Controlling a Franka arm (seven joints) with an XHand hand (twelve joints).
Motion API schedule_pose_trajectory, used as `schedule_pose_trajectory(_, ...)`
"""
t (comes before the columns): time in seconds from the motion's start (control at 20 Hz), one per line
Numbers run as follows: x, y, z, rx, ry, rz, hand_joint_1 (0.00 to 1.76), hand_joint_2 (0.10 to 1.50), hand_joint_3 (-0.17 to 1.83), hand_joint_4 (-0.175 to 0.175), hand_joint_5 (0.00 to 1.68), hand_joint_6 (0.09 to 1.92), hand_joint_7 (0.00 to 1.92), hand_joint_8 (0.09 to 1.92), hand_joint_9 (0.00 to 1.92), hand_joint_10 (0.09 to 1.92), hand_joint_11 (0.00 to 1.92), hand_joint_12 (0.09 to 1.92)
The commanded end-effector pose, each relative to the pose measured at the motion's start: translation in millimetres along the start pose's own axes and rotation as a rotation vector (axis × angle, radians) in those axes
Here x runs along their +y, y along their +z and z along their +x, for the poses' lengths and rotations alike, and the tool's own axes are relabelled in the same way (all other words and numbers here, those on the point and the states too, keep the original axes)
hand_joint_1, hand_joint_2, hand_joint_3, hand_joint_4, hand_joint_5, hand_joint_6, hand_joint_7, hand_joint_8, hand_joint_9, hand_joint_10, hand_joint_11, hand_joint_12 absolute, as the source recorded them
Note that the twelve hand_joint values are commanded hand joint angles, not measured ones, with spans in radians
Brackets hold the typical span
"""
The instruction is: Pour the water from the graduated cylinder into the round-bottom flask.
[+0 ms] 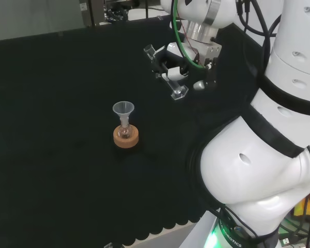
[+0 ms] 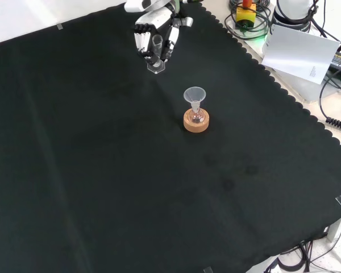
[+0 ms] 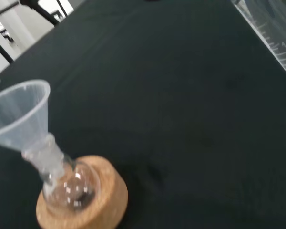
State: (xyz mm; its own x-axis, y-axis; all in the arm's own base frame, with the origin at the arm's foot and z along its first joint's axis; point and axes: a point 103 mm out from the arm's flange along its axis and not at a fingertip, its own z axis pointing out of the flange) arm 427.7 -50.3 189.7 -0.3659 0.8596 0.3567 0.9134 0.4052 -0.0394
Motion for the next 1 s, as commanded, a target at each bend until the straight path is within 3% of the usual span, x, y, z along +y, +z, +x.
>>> schedule_pose_trajectory(0.05,-42.2,3.0,10.1,-0.085,0.018,0.158,1.26,1.12,0.0,-0.175,0.95,1.03,0.99,1.02,1.42,0.11,1.26,0.78)
schedule_pose_trajectory(0.25,-53.3,6.2,19.1,-0.114,0.005,0.213,1.26,1.12,0.0,-0.175,0.95,1.03,0.99,1.02,1.42,0.1,1.26,0.78)
schedule_pose_trajectory(0.65,-60.6,19.1,35.6,-0.196,-0.025,0.411,1.26,1.12,0.0,-0.175,0.96,1.02,1.0,1.01,1.43,0.1,1.26,0.78)
schedule_pose_trajectory(1.0,-52.7,26.7,45.2,-0.252,-0.041,0.511,1.26,1.11,0.0,-0.175,0.97,1.0,1.01,0.99,1.44,0.09,1.26,0.78)
